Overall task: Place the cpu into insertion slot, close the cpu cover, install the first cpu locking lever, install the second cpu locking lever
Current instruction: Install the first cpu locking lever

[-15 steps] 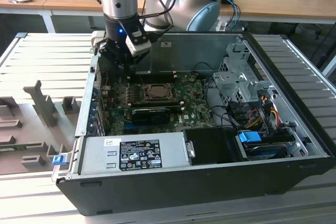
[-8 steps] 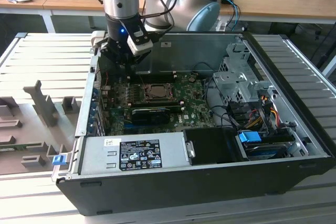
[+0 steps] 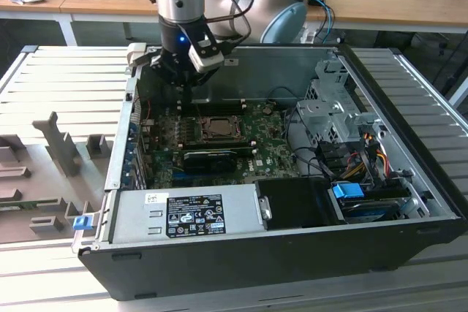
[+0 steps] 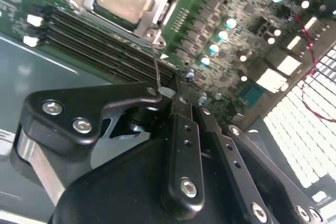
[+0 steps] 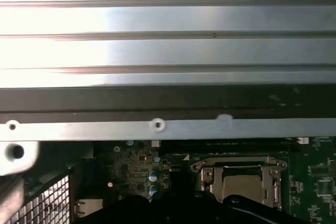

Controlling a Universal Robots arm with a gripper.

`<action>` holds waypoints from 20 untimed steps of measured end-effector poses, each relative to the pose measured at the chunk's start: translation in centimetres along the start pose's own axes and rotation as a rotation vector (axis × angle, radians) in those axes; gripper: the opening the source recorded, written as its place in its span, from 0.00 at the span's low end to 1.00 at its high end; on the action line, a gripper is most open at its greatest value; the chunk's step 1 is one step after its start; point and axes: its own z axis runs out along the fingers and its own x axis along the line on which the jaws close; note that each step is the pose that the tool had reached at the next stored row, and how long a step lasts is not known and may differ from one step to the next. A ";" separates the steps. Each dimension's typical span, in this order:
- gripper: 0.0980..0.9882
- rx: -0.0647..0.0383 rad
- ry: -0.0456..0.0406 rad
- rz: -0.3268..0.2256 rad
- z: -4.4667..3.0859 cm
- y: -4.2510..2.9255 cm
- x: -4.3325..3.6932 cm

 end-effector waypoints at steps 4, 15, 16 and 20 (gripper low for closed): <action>0.01 0.000 0.0000 0.000 0.05 0.03 -1.41; 0.01 0.002 -0.0001 0.000 0.18 0.10 -5.59; 0.01 0.002 -0.0001 0.000 0.18 0.11 -5.86; 0.01 0.002 0.0000 0.000 0.23 0.13 -7.24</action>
